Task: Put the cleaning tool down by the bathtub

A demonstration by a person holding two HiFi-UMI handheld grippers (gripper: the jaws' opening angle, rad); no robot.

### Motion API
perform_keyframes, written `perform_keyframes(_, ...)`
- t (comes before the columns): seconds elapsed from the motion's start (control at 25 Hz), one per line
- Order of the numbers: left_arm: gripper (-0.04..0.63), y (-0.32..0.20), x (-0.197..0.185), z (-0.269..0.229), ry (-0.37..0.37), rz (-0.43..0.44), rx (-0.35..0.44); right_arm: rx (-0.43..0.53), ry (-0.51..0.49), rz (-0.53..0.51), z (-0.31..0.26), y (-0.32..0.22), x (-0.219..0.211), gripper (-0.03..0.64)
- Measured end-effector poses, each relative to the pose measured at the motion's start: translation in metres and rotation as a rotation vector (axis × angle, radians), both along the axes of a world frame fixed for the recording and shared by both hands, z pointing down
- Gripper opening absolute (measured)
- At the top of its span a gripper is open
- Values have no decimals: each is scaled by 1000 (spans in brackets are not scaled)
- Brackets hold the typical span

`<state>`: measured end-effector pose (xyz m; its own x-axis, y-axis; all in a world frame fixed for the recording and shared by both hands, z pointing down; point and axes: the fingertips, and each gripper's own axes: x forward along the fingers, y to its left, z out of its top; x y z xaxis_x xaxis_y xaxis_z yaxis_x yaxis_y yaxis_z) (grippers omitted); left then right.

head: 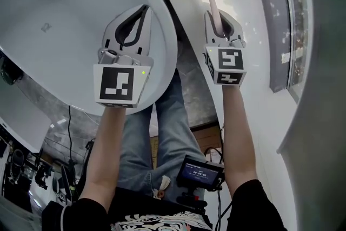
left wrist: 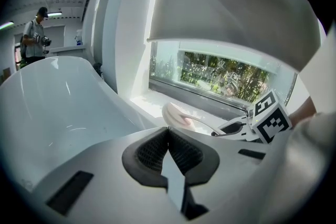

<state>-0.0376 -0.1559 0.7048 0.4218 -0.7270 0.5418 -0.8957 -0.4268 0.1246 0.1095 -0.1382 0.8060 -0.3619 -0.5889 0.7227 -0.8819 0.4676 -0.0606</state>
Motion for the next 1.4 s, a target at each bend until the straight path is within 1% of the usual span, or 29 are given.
perform_keyframes(0.44,17,2,-6,1,1,0,-11,-53,52,16,18,3,-2,91)
perform_keyframes(0.52,17,3,-7,1,1,4,-13,-78,44,14,21,6,-5,91)
perform_keyframes(0.64,17,7,-10,4,6,1,-40,-116,60,8,23,10,-2,92)
perform_keyframes(0.92,17,15,-21,-1,10,6,-36,-108,79,38,15,13,-3,97)
perform_keyframes(1.2,17,24,-22,-9,14,8,-30,-102,67,65,7,20,-2,106)
perform_keyframes(1.4,17,29,-25,-24,23,11,-13,-82,60,75,-12,26,-4,106)
